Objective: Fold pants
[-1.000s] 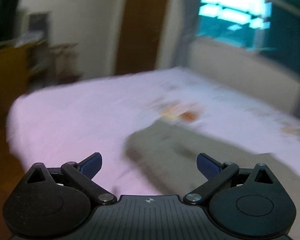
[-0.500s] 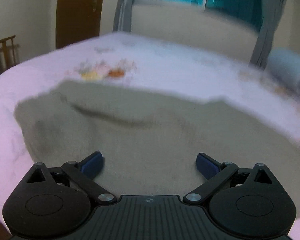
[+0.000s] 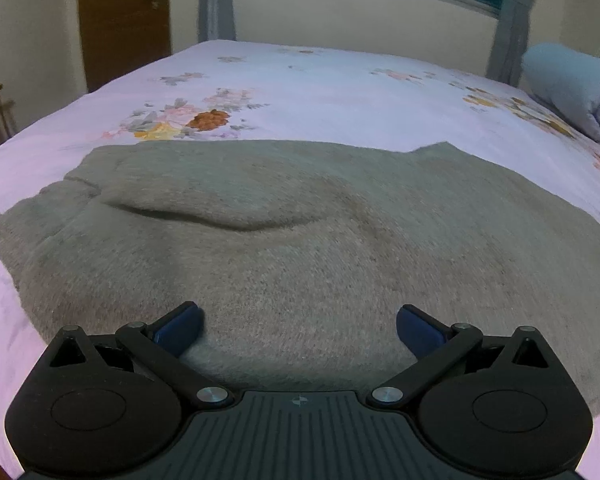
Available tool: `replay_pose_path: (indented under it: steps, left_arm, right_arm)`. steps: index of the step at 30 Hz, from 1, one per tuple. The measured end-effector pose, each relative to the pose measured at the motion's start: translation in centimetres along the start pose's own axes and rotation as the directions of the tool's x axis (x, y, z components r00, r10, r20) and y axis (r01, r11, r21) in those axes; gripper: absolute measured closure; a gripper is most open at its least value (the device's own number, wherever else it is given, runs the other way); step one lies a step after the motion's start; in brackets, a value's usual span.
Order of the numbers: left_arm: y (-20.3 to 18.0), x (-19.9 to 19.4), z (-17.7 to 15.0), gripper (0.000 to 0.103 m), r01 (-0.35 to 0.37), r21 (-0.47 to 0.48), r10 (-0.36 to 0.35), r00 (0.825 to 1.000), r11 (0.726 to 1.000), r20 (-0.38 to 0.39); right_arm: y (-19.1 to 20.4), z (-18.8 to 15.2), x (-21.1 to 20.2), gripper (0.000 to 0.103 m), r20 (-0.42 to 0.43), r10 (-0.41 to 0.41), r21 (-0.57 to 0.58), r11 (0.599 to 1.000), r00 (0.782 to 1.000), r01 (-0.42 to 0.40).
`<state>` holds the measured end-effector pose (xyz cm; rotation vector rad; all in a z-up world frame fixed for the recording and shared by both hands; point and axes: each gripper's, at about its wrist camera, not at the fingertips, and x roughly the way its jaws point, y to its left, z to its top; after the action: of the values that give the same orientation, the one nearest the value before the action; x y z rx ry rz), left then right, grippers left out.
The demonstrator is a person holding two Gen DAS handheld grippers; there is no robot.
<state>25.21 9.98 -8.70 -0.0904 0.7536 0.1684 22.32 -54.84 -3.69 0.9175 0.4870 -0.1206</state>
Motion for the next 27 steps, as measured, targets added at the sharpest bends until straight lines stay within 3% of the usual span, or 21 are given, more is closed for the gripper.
replay_pose_path:
  steps: [4, 9, 14, 19, 24, 26, 27]
  left_arm:
    - [1.1, 0.6, 0.4, 0.000, 0.060, 0.035, -0.059, 0.998, 0.998, -0.017]
    - [1.9, 0.3, 0.6, 0.000, 0.120, 0.062, -0.118, 0.992, 0.991, -0.040]
    - [2.2, 0.1, 0.6, 0.000, 0.143, 0.074, -0.139, 0.989, 0.987, -0.048]
    - [2.1, 0.0, 0.4, 0.000, 0.136, 0.075, -0.134, 0.990, 0.988, -0.038]
    - [2.2, 0.0, 0.4, 0.000, 0.142, 0.077, -0.139, 0.990, 0.987, -0.037]
    - [2.2, 0.0, 0.4, 0.000, 0.140, 0.079, -0.137, 0.990, 0.987, -0.036]
    - [2.2, 0.0, 0.4, 0.000, 0.140, 0.078, -0.137, 0.990, 0.987, -0.036]
  right_arm:
    - [-2.1, -0.4, -4.7, 0.103, -0.008, -0.073, 0.011, 0.997, 0.997, 0.073]
    - [-5.1, -2.6, -5.9, 0.103, -0.046, -0.130, 0.072, 0.989, 0.990, 0.133]
    - [-5.7, -4.4, -6.6, 0.103, -0.026, -0.116, 0.129, 0.985, 0.993, 0.118]
    - [-7.4, -4.0, -5.1, 0.103, -0.010, -0.144, 0.146, 0.979, 0.989, 0.144]
    - [-7.5, -3.7, -5.0, 0.103, -0.009, -0.081, 0.198, 0.977, 0.997, 0.081]
    - [-7.8, -3.6, -4.8, 0.096, -0.049, -0.136, 0.162, 0.977, 0.990, 0.142]
    - [-8.3, -3.6, -5.5, 0.092, -0.034, -0.103, 0.199, 0.974, 0.994, 0.108]
